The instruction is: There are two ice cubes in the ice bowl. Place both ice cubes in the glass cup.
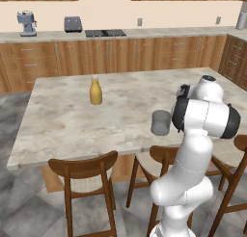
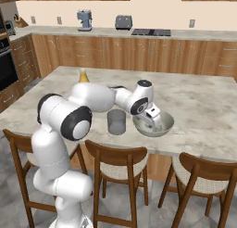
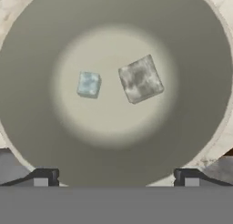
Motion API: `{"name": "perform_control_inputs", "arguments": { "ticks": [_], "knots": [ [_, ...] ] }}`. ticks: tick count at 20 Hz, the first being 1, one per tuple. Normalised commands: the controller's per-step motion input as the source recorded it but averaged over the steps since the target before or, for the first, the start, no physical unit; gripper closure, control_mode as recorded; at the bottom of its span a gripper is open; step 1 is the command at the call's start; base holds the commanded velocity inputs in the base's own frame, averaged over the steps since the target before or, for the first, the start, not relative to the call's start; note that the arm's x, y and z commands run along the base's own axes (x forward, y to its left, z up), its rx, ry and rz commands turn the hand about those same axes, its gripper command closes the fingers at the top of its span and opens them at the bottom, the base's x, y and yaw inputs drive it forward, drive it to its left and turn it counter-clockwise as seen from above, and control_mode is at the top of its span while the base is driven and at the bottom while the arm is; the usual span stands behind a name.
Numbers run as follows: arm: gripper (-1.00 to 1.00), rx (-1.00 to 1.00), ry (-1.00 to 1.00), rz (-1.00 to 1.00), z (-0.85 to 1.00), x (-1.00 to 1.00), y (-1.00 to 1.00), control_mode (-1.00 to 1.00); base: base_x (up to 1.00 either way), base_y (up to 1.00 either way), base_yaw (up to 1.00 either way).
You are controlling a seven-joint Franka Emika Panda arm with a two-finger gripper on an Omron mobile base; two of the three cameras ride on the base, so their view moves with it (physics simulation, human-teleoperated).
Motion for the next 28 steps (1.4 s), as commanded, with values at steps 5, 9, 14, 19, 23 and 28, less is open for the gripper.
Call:
{"name": "perform_control_inputs", "arguments": {
  "ticks": [5,9,14,19,23,28],
  "knots": [
    [-1.00,0.00,-0.11,-0.06,-0.19,0.35,-0.16,-1.00,0.00,0.00,0.00],
    [-1.00,0.07,-0.02,-0.18,-0.01,0.17,0.00,-1.00,0.00,0.00,0.00],
    [-1.00,0.02,0.10,-0.03,0.00,0.06,-0.01,-1.00,0.00,0.00,0.00],
    [-1.00,0.00,0.00,-0.04,-0.18,0.34,0.00,-1.00,0.00,0.00,0.00],
    [-1.00,0.04,0.00,-0.17,-0.39,0.33,0.00,-1.00,0.00,0.00,0.00],
    [-1.00,0.03,0.00,-0.16,-0.30,0.26,-0.13,-1.00,0.00,0.00,0.00]
  ]
}}
